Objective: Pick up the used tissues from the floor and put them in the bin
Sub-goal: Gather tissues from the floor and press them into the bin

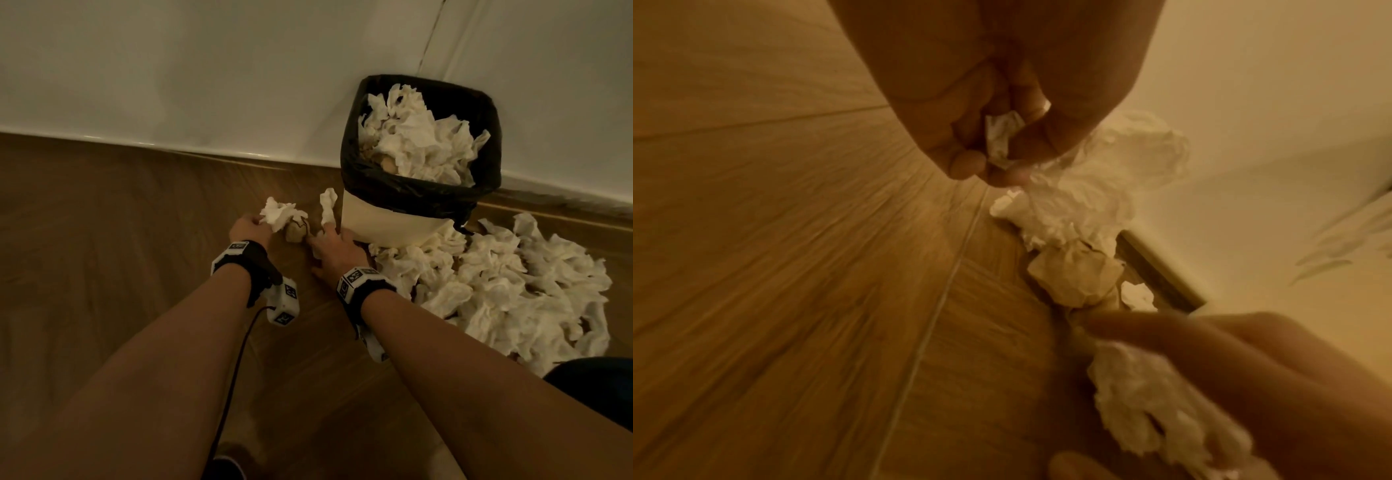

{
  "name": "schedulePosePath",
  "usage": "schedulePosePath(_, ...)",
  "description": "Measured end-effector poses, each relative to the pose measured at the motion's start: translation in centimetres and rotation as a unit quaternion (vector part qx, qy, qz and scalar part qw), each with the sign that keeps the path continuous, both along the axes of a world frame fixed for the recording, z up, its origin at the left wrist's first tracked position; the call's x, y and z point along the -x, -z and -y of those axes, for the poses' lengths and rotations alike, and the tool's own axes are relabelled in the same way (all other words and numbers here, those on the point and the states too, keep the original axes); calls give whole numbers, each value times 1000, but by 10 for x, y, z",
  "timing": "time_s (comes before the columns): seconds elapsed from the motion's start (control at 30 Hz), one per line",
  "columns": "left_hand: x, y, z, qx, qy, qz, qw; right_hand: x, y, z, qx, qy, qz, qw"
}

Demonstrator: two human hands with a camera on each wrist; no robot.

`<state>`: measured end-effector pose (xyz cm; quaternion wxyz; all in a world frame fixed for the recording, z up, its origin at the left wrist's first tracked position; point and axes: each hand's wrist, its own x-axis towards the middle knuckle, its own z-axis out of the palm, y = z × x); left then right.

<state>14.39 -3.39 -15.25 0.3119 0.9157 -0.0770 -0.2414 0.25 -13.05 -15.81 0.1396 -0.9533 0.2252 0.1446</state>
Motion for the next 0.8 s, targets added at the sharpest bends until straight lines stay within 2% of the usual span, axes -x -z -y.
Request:
schedulePosePath(0.1, 0, 2, 3, 10, 6, -31, 999, -2, 1, -3, -24, 12, -40, 999)
schedulePosePath(0.17, -2, 4, 3, 1, 27, -47, 999, -4, -1, -2, -46, 42, -33, 997)
schedulePosePath(0.27, -5, 7, -8, -103, 156, -50, 981, -7, -6, 0, -80, 92, -19, 992)
schedulePosePath(0.33, -1, 7, -14, -159, 185, -55, 968, -7, -7, 1, -109, 139, -10, 984)
schedulePosePath(0.43, 2, 8, -10, -134, 114, -46, 983, -5, -6, 1, -196, 240, 49, 950)
schedulePosePath(0.47, 2, 6, -10, -99, 76, -61, 990, -4, -8, 1, -222, 263, 61, 937)
schedulePosePath(0.57, 5, 7, -13, 56, -47, -156, 985, 5, -14, 4, -266, 263, 69, 925)
schedulePosePath(0.67, 8, -1, -23, 80, -116, -166, 976, 10, -25, 8, -313, 252, 54, 914)
schedulePosePath(0.73, 11, -7, -29, 108, -147, -174, 968, 14, -34, 9, -381, 277, 48, 881)
schedulePosePath(0.8, 15, -15, -31, 143, -156, -194, 958, 19, -43, 7, -463, 329, 75, 820)
